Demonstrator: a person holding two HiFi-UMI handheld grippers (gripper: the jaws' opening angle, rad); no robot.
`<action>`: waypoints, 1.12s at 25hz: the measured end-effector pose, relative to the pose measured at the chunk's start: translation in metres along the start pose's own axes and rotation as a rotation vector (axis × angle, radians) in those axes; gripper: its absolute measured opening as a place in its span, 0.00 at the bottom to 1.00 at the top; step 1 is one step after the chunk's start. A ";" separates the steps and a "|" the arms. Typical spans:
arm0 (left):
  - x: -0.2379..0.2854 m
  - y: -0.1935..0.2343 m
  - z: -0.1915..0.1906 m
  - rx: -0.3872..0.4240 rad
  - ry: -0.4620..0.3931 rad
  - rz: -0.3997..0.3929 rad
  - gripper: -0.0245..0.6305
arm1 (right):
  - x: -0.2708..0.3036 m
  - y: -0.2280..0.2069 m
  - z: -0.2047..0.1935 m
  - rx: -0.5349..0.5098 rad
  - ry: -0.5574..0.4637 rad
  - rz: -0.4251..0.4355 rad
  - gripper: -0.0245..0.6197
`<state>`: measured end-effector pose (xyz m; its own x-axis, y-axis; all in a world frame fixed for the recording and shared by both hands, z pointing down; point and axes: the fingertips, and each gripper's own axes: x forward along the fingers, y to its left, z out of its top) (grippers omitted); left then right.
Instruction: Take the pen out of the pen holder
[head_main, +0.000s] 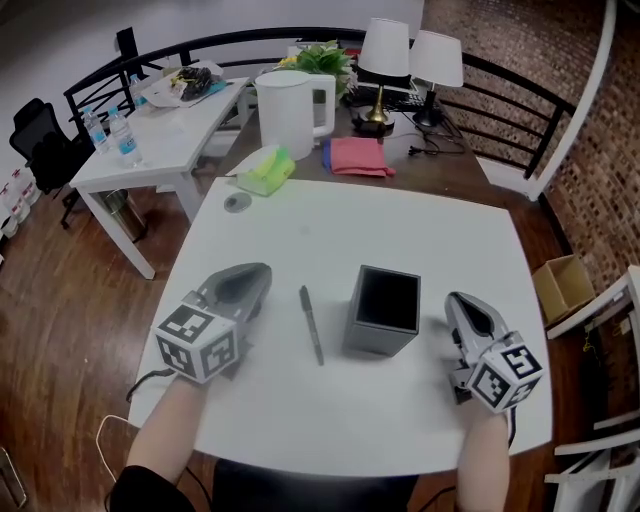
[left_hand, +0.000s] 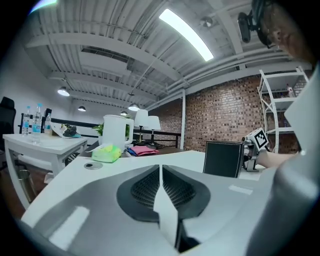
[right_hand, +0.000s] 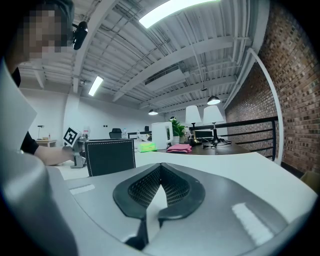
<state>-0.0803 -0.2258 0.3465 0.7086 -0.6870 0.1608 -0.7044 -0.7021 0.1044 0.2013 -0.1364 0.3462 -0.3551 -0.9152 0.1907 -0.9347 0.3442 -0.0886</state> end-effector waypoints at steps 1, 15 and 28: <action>0.000 -0.001 0.000 0.008 -0.002 0.001 0.06 | -0.001 0.000 0.000 0.001 -0.001 -0.002 0.06; -0.002 -0.001 0.001 0.016 -0.001 0.002 0.06 | 0.000 0.000 0.002 0.007 -0.002 -0.010 0.06; -0.001 -0.002 0.002 0.017 -0.001 0.002 0.06 | 0.000 0.000 0.001 0.005 0.002 -0.010 0.06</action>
<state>-0.0799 -0.2239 0.3445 0.7071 -0.6887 0.1603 -0.7051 -0.7037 0.0871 0.2017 -0.1364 0.3449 -0.3456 -0.9183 0.1933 -0.9382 0.3339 -0.0912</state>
